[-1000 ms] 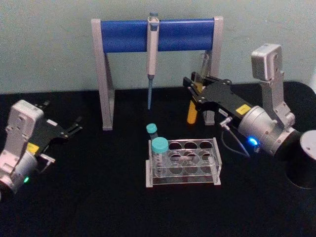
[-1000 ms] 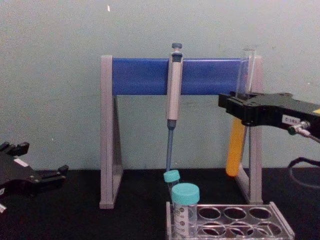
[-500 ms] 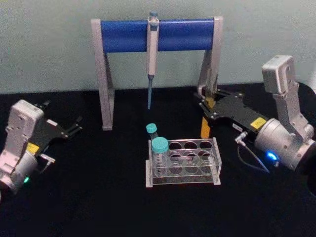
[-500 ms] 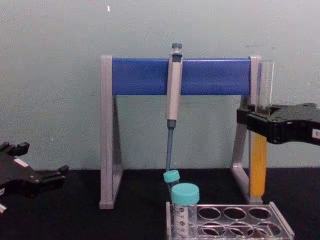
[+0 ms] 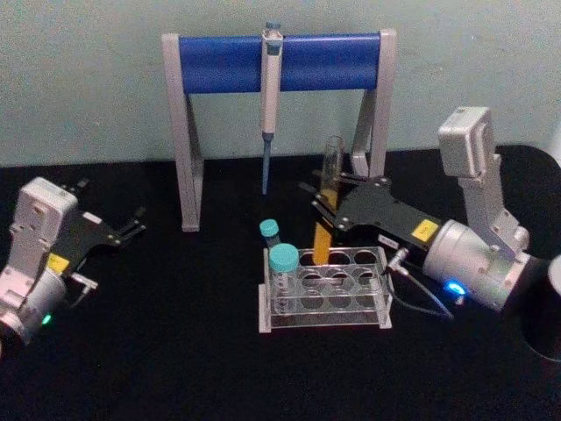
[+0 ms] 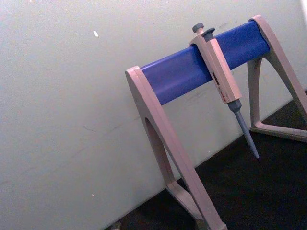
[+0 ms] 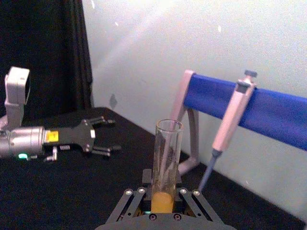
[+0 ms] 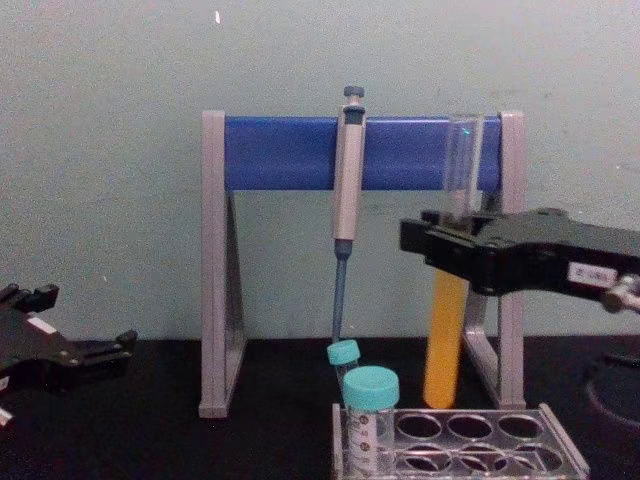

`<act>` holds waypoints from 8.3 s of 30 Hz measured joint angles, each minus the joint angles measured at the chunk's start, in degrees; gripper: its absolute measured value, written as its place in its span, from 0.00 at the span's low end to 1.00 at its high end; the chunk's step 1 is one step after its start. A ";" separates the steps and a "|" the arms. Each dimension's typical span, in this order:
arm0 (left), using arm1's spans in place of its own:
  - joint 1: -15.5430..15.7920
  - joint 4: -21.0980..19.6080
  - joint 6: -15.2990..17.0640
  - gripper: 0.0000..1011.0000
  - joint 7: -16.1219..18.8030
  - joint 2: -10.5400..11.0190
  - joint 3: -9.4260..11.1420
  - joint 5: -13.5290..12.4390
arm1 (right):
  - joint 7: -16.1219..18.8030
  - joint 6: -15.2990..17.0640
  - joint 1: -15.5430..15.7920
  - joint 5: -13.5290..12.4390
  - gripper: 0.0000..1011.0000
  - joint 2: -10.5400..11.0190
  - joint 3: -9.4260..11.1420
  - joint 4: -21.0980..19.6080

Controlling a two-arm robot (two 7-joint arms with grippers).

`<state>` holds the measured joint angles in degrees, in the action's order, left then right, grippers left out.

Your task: Pick up the test tube from the test tube rack, shake it, then place it back into the test tube rack.

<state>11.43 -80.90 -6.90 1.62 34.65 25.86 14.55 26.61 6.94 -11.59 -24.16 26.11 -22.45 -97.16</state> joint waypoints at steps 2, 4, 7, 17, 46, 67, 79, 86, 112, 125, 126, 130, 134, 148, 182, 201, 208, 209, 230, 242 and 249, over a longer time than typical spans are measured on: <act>0.00 0.00 0.00 0.99 0.00 0.00 0.00 0.00 | 0.15 -0.90 -1.18 -0.13 0.23 -0.80 -0.75 1.31; 0.00 0.00 0.00 0.99 0.00 0.00 0.00 0.00 | 0.14 -1.77 -2.39 -0.12 0.23 -1.61 -1.40 2.81; 0.00 0.00 0.00 0.99 0.00 0.00 0.00 0.00 | -0.08 -2.86 -3.99 0.23 0.23 -2.50 -1.93 4.81; 0.00 0.00 0.00 0.99 0.00 0.00 0.00 0.00 | -2.91 -3.95 -6.56 2.15 0.23 -4.03 -1.56 8.94; 0.00 0.00 0.00 0.99 0.00 0.00 0.00 0.00 | -6.07 -1.99 -3.40 3.59 0.23 -3.00 2.46 5.94; 0.00 0.00 0.00 0.99 0.00 0.00 0.00 0.00 | -1.81 1.24 1.23 1.01 0.23 -0.12 0.91 -0.97; 0.00 0.00 0.00 0.99 0.00 0.00 0.00 0.00 | -2.16 -3.27 -5.57 1.50 0.23 -4.58 -1.67 7.37; 0.00 0.00 0.00 0.99 0.00 0.00 0.00 -0.01 | -3.79 -3.73 -6.90 2.19 0.23 -5.25 -0.70 9.84; 0.00 0.00 0.00 0.99 0.00 0.00 0.00 -0.01 | -4.72 -3.08 -6.35 2.59 0.23 -5.45 1.19 9.73; 0.00 0.00 0.00 0.99 0.00 0.00 0.00 0.00 | -4.45 -2.99 -6.40 2.70 0.23 -5.67 1.03 9.57; 0.00 0.00 0.00 0.99 0.00 0.00 0.00 0.00 | -4.44 -2.97 -6.40 2.70 0.23 -5.67 1.02 9.56; 0.00 0.00 0.00 0.99 0.00 0.00 0.00 0.00 | -4.42 -2.89 -6.35 2.70 0.23 -5.67 1.00 9.44; 0.00 0.00 0.00 0.99 0.00 0.00 0.00 0.00 | -4.42 -2.88 -6.31 2.70 0.23 -5.67 0.94 9.36; 0.00 0.00 0.00 0.99 0.00 0.00 0.00 0.00 | -4.40 -3.00 -6.11 2.76 0.23 -5.61 0.94 8.95; 0.00 0.00 0.00 0.99 0.00 0.00 0.00 0.00 | -4.22 -1.01 -1.34 3.09 0.23 -2.59 0.49 6.06; 0.00 0.00 0.00 0.99 0.00 0.00 0.00 0.00 | -4.58 -0.77 -0.95 3.97 0.23 -3.19 0.22 7.14; 0.00 0.00 0.00 0.99 0.00 0.00 0.00 0.00 | -4.79 -0.49 -0.50 4.22 0.23 -3.53 0.09 7.86; 0.00 0.00 0.00 0.99 0.00 0.00 0.00 0.00 | -4.83 -0.44 -0.42 4.30 0.23 -3.58 0.09 8.01; 0.00 0.00 0.00 0.99 0.00 0.00 0.00 0.00 | -5.19 -0.11 0.29 5.23 0.23 -4.36 -0.03 9.44; 0.00 0.00 0.00 0.99 0.00 0.00 0.00 0.00 | -5.32 -1.25 0.89 5.80 0.23 -5.18 0.12 10.71; 0.00 0.00 0.00 0.99 0.00 0.00 0.00 0.00 | -5.38 -1.25 1.18 5.83 0.23 -5.35 0.34 10.71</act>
<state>11.43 -80.90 -6.91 1.62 34.65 25.86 14.55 21.23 5.69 -10.41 -18.33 20.75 -22.11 -86.44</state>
